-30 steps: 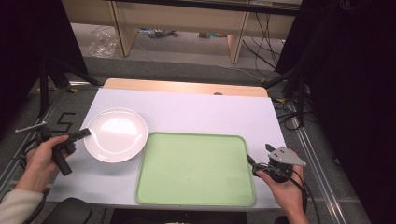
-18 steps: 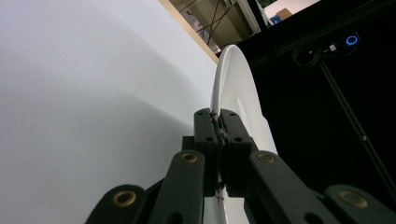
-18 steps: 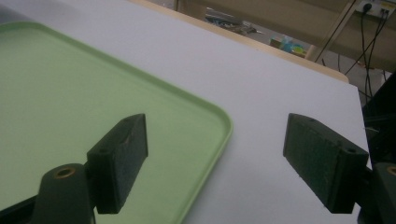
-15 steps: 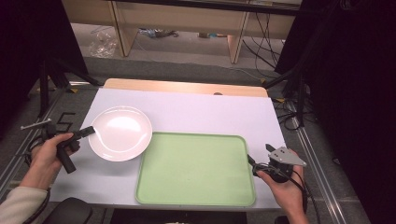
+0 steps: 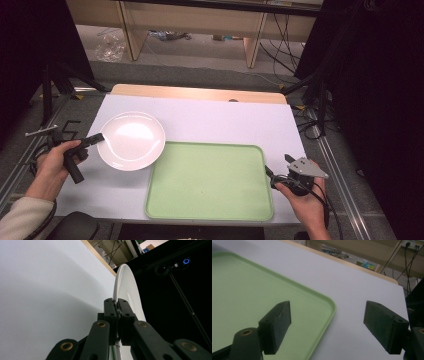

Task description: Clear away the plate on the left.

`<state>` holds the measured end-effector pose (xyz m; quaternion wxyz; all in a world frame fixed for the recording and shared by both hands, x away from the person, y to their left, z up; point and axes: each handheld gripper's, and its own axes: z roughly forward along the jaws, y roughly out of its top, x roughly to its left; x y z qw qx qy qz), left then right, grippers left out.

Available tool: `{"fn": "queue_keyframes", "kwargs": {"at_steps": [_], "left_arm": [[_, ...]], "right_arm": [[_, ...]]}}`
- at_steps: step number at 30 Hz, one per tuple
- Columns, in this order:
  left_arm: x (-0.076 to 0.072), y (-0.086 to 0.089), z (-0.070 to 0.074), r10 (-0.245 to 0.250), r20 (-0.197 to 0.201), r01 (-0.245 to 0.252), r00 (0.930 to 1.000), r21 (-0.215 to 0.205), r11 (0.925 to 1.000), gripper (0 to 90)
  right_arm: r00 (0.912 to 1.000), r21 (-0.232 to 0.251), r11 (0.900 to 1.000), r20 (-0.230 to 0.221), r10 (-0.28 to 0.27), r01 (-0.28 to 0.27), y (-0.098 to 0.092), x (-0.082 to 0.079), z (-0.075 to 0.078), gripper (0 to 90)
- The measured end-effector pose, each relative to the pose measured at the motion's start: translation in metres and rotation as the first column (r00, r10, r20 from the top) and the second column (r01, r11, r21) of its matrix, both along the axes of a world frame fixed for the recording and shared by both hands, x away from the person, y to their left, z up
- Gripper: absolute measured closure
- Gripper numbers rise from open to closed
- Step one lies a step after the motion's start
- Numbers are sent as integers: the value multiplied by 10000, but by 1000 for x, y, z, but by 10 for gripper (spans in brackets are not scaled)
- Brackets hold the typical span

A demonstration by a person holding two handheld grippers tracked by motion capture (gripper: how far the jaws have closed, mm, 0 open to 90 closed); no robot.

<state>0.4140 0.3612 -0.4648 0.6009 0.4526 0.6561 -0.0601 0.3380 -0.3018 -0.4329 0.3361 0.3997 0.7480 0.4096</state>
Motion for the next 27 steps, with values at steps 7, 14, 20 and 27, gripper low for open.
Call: {"fn": "queue_keyframes", "kwargs": {"at_steps": [7, 14, 20, 27], "left_arm": [[1, -3, 1, -24, -10, 24, 10000, 18, 10000, 866], [4, -7, 2, -62, 58, 63, 10000, -53, 10000, 867], [6, -12, 4, -180, 11, 180, 9998, -40, 9998, 867], [8, -16, 5, -220, 31, 220, 9998, -76, 9997, 866]], "right_arm": [[10000, -1, 10000, -54, 16, -16, 0, 0, 0, 228], [9999, 79, 10000, -133, 16, -15, 0, -1, 0, 228], [9998, 17, 10000, -207, 18, -18, 0, -1, 1, 228], [9998, 11, 10000, -211, 16, -16, 0, -1, 1, 228]]}}
